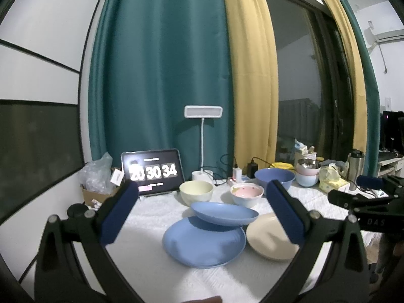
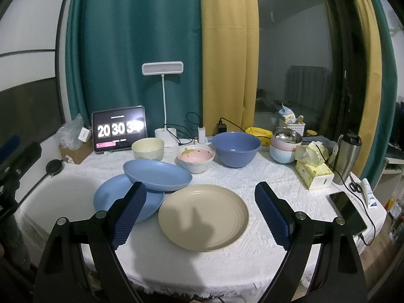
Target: Organize plates and bowls
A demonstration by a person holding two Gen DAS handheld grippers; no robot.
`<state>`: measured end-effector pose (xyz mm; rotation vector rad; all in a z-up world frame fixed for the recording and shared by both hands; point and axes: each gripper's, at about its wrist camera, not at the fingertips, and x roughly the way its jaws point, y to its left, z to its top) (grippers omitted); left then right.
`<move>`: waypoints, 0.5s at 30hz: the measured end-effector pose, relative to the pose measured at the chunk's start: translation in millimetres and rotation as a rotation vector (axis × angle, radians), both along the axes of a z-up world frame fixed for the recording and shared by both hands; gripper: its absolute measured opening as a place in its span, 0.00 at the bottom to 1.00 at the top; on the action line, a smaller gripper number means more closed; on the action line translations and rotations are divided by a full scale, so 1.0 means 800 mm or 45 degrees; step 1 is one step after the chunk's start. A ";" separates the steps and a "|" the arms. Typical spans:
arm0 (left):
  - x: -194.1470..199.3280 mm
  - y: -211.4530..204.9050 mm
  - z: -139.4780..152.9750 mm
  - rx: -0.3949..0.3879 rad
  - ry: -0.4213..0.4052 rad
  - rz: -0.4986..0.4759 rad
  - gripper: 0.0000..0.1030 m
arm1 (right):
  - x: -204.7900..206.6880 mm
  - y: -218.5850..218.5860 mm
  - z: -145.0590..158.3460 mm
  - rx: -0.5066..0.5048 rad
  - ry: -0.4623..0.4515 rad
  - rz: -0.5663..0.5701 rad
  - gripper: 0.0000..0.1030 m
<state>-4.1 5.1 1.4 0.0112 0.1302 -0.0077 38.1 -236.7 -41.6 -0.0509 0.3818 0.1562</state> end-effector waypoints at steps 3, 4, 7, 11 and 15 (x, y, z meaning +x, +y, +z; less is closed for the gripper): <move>0.000 0.000 0.000 0.000 -0.001 -0.001 0.99 | 0.000 0.000 0.000 0.002 0.000 -0.001 0.88; -0.001 -0.001 0.000 0.000 -0.003 0.000 0.99 | 0.000 -0.001 0.000 0.002 0.000 -0.001 0.88; 0.000 0.001 0.001 -0.001 0.001 -0.002 0.99 | 0.000 -0.001 0.000 0.003 0.000 0.001 0.88; 0.000 0.000 -0.001 -0.001 -0.001 0.000 0.99 | 0.000 0.000 0.001 0.004 -0.001 0.003 0.88; 0.000 0.001 0.000 0.000 -0.001 -0.002 0.99 | 0.001 -0.001 0.000 0.006 0.000 0.000 0.88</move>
